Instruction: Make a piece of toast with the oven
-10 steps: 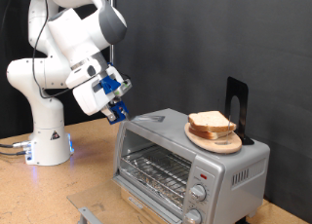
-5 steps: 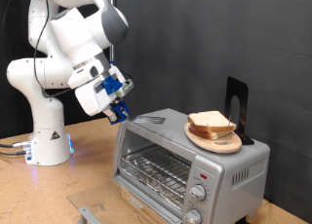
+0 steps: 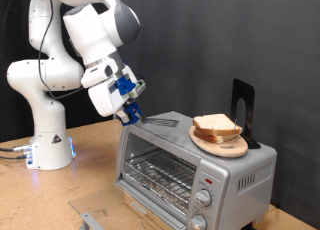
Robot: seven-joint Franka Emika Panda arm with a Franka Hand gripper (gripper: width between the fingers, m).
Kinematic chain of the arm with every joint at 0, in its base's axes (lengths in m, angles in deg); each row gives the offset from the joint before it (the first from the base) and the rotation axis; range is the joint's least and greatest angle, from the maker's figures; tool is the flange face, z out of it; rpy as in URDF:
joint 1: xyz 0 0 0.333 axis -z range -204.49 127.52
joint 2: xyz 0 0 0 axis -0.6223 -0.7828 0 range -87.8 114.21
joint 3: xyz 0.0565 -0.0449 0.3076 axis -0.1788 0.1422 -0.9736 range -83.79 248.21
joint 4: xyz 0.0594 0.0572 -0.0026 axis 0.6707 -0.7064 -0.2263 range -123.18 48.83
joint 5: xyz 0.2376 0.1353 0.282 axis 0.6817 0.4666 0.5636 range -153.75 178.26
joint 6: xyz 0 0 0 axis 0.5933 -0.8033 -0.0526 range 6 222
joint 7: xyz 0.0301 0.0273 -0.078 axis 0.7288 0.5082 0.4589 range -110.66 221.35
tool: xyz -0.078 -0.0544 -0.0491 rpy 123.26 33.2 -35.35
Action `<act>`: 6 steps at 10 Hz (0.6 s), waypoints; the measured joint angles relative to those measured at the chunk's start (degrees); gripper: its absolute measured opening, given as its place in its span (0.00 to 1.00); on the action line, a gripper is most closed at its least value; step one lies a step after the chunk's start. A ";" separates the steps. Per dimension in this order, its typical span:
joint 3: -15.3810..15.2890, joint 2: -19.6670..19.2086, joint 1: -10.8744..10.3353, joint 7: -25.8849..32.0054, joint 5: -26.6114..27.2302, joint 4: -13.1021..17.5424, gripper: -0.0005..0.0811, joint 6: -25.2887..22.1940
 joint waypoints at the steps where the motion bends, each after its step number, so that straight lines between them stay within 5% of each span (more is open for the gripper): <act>1: -0.06 -0.42 0.00 -0.70 -0.47 0.35 0.50 -0.01; 6: -1.18 -3.22 0.01 -2.33 -1.19 2.86 0.50 0.69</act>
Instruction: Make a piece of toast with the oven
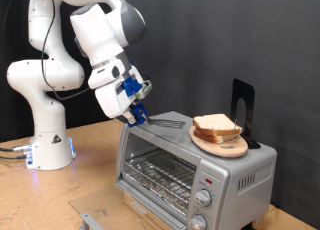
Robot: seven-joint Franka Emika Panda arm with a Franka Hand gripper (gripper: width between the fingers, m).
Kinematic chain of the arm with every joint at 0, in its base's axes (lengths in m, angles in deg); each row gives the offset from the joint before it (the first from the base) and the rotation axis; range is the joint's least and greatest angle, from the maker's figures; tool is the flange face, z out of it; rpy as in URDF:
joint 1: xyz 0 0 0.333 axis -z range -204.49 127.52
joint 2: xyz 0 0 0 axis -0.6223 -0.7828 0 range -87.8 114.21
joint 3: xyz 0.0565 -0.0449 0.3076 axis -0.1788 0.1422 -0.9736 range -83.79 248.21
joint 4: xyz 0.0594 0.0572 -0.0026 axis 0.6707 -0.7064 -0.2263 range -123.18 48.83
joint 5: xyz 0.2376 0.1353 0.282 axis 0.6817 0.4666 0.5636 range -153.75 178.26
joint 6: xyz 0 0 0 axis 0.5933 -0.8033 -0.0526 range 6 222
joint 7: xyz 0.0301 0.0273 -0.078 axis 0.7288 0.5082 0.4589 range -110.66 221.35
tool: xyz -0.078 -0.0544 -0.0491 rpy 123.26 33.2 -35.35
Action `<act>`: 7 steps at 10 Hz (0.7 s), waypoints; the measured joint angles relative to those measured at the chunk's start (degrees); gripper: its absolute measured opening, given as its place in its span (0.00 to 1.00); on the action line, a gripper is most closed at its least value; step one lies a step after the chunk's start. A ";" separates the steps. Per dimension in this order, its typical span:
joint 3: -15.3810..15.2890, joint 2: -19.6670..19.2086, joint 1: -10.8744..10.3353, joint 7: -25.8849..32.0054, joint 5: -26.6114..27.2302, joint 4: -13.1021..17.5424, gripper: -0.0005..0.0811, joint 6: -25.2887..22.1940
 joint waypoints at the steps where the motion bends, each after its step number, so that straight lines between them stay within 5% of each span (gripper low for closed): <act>1: -0.33 -0.44 0.00 -0.74 -0.51 0.42 0.50 0.00; 7: -1.20 -1.87 0.00 -1.87 -1.15 1.65 0.50 0.51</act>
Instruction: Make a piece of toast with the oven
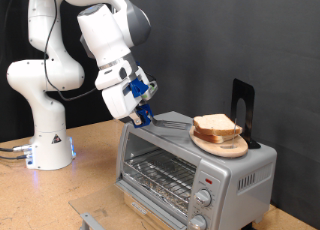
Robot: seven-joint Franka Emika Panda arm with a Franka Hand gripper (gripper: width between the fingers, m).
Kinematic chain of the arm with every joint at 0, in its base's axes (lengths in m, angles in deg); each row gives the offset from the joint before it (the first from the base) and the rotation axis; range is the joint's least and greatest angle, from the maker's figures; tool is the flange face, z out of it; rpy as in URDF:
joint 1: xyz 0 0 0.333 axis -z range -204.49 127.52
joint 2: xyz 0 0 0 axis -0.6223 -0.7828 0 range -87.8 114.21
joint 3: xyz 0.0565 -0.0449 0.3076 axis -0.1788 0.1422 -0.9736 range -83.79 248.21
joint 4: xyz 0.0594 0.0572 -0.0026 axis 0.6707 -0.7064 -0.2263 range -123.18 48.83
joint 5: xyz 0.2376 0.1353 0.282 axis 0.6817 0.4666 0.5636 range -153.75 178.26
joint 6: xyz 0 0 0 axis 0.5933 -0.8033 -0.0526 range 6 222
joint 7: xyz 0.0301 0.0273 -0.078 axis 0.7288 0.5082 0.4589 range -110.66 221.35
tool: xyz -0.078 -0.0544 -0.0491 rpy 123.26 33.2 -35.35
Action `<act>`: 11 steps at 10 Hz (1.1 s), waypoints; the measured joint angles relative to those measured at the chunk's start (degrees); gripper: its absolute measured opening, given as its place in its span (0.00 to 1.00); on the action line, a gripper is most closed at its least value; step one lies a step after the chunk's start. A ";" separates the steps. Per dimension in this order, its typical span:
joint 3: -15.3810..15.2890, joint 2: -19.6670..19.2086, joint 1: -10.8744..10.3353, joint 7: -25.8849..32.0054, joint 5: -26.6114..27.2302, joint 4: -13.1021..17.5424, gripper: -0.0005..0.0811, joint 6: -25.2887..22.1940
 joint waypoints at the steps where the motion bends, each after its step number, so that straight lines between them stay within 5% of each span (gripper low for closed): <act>1: -0.15 -0.24 0.00 -0.07 0.00 0.26 0.50 0.04; 11: -0.57 -0.92 -0.12 -0.81 0.39 3.03 0.50 -0.03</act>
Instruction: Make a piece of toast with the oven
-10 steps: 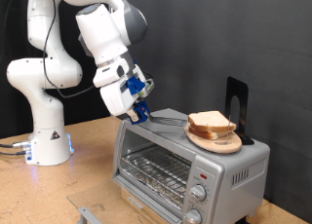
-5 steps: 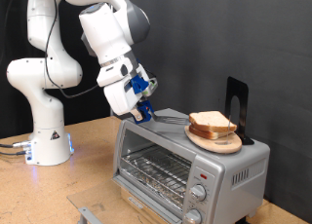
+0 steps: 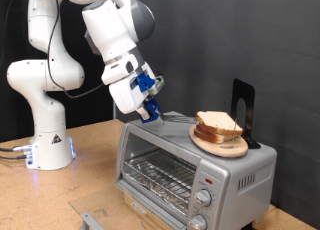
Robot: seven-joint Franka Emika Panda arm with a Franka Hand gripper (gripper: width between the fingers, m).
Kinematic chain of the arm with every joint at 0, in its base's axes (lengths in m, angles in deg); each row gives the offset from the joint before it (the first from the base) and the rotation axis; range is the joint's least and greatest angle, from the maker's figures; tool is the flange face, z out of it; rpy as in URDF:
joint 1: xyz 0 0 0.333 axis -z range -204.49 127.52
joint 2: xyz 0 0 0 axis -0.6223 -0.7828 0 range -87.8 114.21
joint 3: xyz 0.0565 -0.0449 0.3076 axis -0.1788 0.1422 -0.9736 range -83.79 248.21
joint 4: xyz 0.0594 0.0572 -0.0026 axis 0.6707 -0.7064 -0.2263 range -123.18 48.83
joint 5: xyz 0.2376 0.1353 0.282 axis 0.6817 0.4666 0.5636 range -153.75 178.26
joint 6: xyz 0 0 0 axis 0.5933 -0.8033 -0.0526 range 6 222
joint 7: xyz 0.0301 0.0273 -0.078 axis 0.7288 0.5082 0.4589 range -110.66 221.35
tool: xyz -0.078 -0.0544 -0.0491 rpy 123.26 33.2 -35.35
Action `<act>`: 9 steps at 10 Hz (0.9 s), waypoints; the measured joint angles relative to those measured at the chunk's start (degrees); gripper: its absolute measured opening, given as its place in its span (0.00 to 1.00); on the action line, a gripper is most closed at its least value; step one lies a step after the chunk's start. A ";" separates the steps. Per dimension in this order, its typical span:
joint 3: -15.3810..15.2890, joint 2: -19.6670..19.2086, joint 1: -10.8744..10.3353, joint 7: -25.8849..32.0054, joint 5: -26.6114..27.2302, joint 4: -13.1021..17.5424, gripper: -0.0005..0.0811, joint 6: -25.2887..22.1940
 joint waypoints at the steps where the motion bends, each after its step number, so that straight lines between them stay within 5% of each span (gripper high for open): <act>1: 0.00 0.13 0.00 0.00 0.00 0.21 0.50 -0.48; 9: -0.57 -1.63 0.11 -4.37 -3.33 0.61 0.50 -0.72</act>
